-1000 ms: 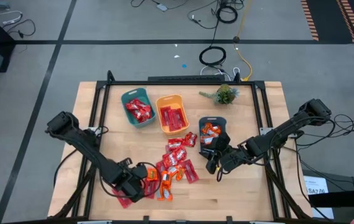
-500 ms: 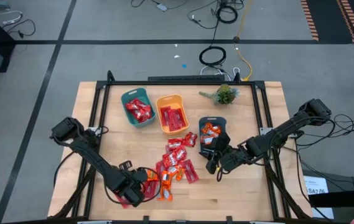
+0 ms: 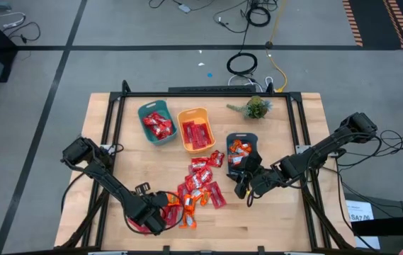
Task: Sort candy
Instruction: Put the orange wrapper chocolate into the dark blue bin
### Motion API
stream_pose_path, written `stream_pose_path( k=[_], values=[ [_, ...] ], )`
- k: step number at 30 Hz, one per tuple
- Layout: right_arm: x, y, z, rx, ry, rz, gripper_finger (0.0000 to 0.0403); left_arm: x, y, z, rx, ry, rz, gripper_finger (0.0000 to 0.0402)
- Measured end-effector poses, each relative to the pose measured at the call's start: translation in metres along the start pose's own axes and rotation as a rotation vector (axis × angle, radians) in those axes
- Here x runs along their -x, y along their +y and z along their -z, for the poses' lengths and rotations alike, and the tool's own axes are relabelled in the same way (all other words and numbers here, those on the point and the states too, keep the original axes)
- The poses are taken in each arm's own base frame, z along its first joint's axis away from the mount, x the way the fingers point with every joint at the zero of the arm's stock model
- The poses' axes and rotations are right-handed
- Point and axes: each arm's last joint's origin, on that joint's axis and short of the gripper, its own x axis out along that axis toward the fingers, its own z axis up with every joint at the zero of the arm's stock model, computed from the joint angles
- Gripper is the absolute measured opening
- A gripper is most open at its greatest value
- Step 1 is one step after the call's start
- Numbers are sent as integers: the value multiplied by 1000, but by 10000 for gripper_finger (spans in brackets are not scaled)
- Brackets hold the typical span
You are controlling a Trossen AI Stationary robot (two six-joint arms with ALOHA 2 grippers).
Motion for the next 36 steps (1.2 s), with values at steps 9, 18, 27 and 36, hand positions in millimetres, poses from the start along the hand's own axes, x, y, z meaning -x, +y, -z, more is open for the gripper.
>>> stream_pose_path(
  k=[9, 18, 27, 36],
  values=[
    [0, 0, 0, -1, -1, -1, 148, 0, 0, 1, -1, 29, 8, 43],
    [0, 0, 0, -2, -3, -3, 148, 8, 2, 1, -8, 73, -39, 3],
    [0, 0, 0, -2, -3, -3, 148, 24, 2, -7, -46, 80, -59, 2],
    [0, 1, -1, -4, -6, -6, 148, 53, 4, -49, -131, -33, -11, 1]
  ],
)
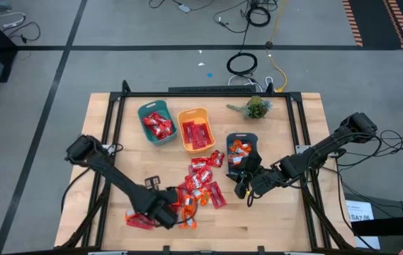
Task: Sort candy
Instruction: Put the orange wrapper chocolate into the dark blue bin
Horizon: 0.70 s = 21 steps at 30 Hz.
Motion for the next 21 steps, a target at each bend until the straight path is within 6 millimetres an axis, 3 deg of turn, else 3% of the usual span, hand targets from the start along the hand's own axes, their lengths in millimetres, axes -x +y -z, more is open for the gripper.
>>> stream_pose_path(
  k=[10, 21],
  values=[
    [0, 0, 0, 5, 0, 0, 148, 42, 27, -63, -106, -209, 24, 0],
    [0, 0, 0, 11, 0, 0, 148, 69, 91, -135, -163, -442, -11, 7]
  ],
)
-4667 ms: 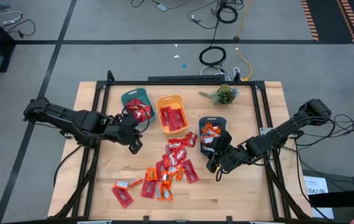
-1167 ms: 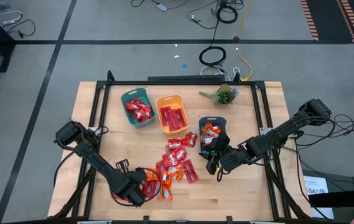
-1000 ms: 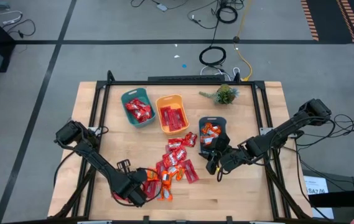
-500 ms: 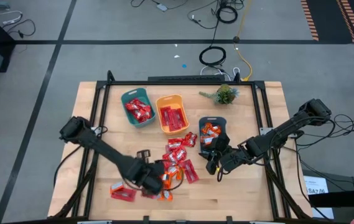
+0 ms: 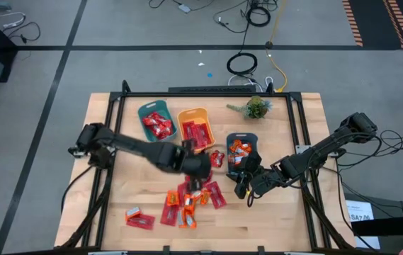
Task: Sort candy
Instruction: Put the orange wrapper chocolate into the dark blue bin
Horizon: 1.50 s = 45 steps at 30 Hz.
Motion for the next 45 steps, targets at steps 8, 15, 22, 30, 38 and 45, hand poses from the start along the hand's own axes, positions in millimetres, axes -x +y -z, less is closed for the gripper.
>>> stream_pose_path(
  k=[8, 15, 22, 30, 38, 45],
  values=[
    [0, 0, 0, 21, -1, 0, 148, -17, 64, -44, 25, -309, 160, 9],
    [0, 0, 0, 33, 1, 2, 148, -35, 111, -60, 107, -453, 159, 9],
    [0, -1, 1, 40, 6, 7, 148, -87, 123, -69, 188, -515, 267, 10],
    [0, -1, 1, 42, 9, 10, 148, -127, 119, -66, 256, -479, 257, 10],
    [0, -1, 1, 43, 11, 11, 148, -124, 124, -66, 273, -479, 210, 10],
    [0, -1, 1, 43, 10, 11, 148, -123, 118, -67, 266, -480, 218, 10]
  ],
)
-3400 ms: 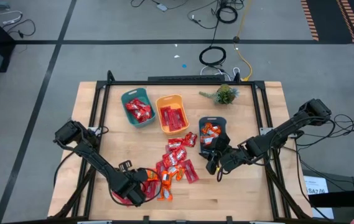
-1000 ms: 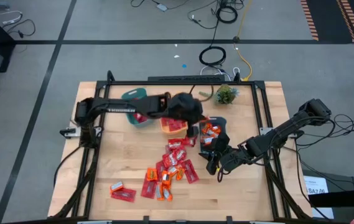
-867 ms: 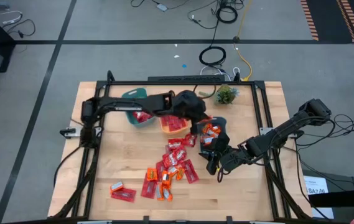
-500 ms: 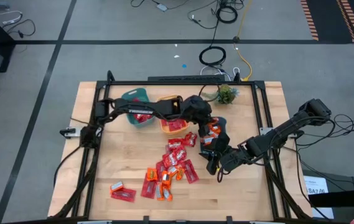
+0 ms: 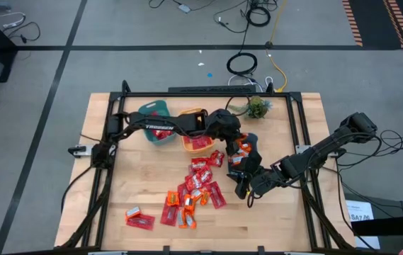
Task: Sort candy
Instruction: Put the orange wrapper chocolate into the dark blue bin
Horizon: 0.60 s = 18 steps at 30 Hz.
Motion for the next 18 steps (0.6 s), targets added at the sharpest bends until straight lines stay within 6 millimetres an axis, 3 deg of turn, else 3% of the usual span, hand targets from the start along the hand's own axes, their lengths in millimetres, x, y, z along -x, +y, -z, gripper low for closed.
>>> stream_pose_path(
  k=[7, 18],
  values=[
    [0, 0, 0, 0, 0, 0, 148, 0, -3, 0, -12, -8, 11, 15],
    [0, 0, 0, -1, 3, -4, 148, 0, -6, 0, -7, -5, 18, 87]
  ],
)
